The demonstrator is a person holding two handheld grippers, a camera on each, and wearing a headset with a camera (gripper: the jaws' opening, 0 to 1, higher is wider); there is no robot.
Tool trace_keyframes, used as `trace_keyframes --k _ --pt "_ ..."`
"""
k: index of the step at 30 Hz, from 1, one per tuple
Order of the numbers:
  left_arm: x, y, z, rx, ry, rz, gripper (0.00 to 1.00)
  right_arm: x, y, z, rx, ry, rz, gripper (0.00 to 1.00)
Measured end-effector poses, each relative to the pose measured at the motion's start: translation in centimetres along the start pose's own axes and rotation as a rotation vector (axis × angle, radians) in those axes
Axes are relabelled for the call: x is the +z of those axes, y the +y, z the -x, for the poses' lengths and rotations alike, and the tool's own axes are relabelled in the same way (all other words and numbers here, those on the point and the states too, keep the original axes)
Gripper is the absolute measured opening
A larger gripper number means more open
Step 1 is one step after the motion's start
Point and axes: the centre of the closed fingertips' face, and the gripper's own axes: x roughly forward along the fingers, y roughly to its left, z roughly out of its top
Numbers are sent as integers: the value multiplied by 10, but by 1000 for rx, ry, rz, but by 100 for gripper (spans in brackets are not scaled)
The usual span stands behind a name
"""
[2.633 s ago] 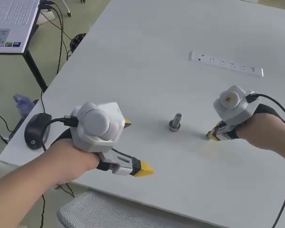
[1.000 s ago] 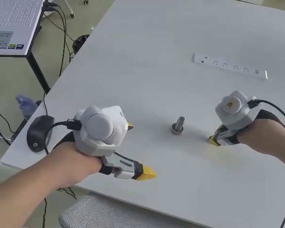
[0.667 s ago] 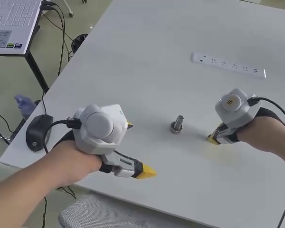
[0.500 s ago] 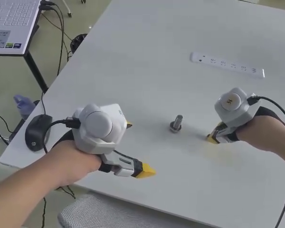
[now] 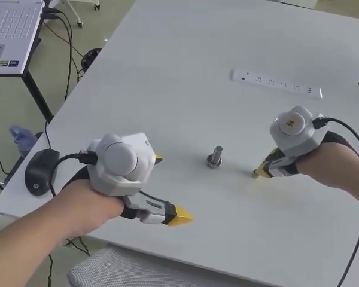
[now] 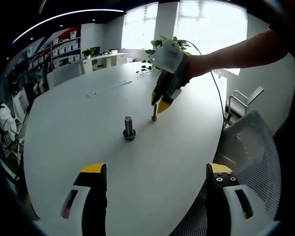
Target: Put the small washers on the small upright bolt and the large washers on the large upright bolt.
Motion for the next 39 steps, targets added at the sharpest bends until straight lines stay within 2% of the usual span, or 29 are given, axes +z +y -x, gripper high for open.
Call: trace_keyframes --k 5,7,13,15,19,22,26,29,34,39 --pt "1 2 2 9 0 2 83 5 -1 11 -16 -64 -3 29" --pt "1 2 4 12 -4 3 83 10 -3 18 -32 -109 -3 29" --pt "-3 3 6 22 2 9 83 9 -2 29 -34 -144 -39 33" --pt "-4 2 7 23 1 10 83 13 2 33 -19 -176 -72 34" --pt "-3 2 9 26 -3 9 83 18 4 44 -27 -208 -66 38" --pt "0 3 10 26 -10 13 83 25 9 54 -14 -262 -110 39" --pt "3 3 11 31 -17 12 83 25 15 61 -7 -292 -139 41" --pt "8 3 12 33 -38 19 84 26 17 72 -31 -352 -155 41" --pt "12 1 13 34 -54 29 84 28 28 88 -23 -447 -177 44" --pt "11 1 16 39 -58 37 84 26 35 100 -28 -502 -198 47"
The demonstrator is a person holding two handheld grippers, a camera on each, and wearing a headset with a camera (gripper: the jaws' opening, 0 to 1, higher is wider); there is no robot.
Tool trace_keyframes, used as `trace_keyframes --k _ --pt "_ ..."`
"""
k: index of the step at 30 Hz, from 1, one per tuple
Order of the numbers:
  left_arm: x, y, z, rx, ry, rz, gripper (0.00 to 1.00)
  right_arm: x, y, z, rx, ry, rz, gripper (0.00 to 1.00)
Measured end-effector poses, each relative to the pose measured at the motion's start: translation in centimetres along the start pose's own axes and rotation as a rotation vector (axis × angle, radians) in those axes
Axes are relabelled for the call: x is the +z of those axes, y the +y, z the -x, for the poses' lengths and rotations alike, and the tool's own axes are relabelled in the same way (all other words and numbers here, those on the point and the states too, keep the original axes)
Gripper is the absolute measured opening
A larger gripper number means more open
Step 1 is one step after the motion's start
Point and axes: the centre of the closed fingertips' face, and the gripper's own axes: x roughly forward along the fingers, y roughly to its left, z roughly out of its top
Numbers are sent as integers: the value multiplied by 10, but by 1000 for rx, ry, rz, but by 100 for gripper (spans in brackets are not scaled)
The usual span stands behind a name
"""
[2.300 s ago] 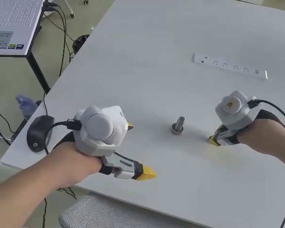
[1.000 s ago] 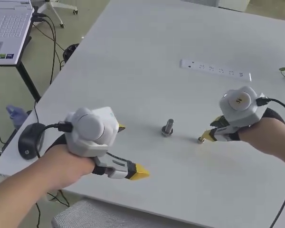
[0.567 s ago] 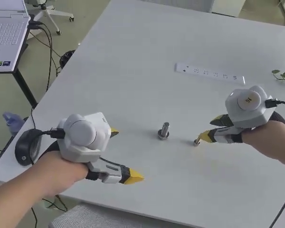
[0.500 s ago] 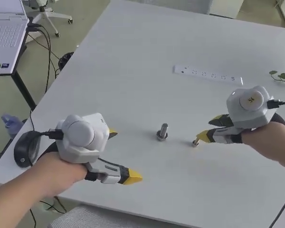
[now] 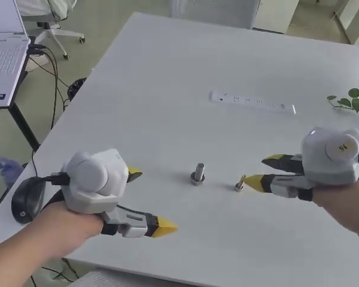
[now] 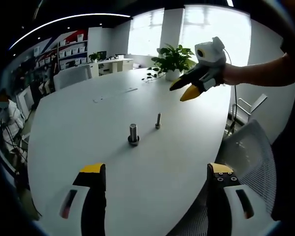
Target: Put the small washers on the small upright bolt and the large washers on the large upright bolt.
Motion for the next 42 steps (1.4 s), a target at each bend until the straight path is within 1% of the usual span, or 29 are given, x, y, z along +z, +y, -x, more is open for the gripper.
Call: trace_keyframes --k 1,2,5,10,12,13,15,18,19,20,22,24,25,27,29,31,35,36,40,42 --pt "0 1 1 2 -3 6 84 1 1 3 1 -17 -20 48" --pt "0 2 2 4 -6 9 84 1 1 5 -2 -25 -21 49" --pt "0 2 5 7 -16 23 84 -2 3 12 -6 -39 -37 50" --pt "2 2 8 16 -27 23 84 -8 7 22 -10 -65 -77 53" --pt "3 1 10 16 -37 31 84 -15 5 26 -18 -67 -98 54" --pt "3 1 11 12 -44 44 84 -17 4 27 -19 -69 -111 55" --pt "3 0 13 11 -50 55 85 -21 7 31 -21 -80 -131 55" --pt "4 0 16 5 -80 95 85 -31 15 35 -22 -83 -159 57" --pt "2 0 17 9 -75 95 85 -33 17 35 -23 -84 -160 58" --pt "1 1 18 17 -72 92 84 -40 17 35 -19 -85 -165 59" --pt "0 1 19 18 -72 98 84 -47 21 34 -6 -76 -181 63" --pt "3 2 22 20 -107 145 85 -53 26 37 -11 -74 -167 65" --pt "4 2 24 23 -114 159 85 -54 27 39 -12 -78 -173 65" --pt "3 3 27 29 -123 167 85 -57 31 41 -1 -96 -209 68" --pt "3 3 29 33 -125 179 85 -63 34 42 -10 -94 -205 71" --pt "6 3 33 36 -150 210 85 -69 36 44 -14 -93 -212 71" --pt "2 4 34 45 -145 219 84 -75 37 48 -28 -106 -239 73" --pt "1 3 34 42 -148 231 84 -76 37 48 -29 -111 -242 73" --pt "-4 3 33 49 -134 236 84 -79 41 49 -30 -110 -246 76" --pt "-5 3 33 48 -144 254 84 -78 41 50 -36 -114 -244 77"
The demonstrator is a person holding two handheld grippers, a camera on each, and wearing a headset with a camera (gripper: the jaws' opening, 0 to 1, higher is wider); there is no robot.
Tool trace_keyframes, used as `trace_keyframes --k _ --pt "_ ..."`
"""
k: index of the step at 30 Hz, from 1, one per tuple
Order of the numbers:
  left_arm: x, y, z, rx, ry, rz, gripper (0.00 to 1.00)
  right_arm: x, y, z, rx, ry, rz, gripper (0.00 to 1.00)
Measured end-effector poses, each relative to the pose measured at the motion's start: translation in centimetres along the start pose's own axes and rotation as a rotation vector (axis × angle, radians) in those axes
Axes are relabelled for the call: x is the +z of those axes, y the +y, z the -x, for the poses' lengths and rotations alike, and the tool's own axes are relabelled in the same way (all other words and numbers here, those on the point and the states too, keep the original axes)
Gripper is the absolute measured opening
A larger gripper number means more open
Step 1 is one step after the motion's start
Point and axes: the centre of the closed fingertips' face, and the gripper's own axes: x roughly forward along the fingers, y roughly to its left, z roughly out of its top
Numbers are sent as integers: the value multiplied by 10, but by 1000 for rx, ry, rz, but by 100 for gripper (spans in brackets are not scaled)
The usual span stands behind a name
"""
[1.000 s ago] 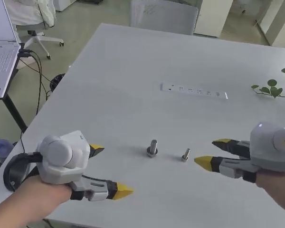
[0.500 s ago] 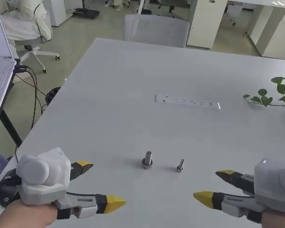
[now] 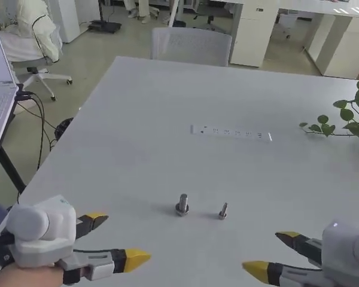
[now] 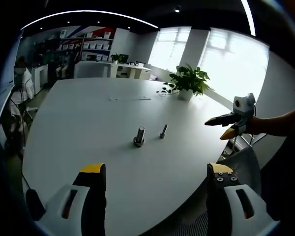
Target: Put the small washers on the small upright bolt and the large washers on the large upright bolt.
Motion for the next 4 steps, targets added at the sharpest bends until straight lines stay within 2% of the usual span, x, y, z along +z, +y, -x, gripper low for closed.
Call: trace_keyframes --k 4 --pt "0 1 2 18 1 0 84 2 2 1 -1 -12 -5 79"
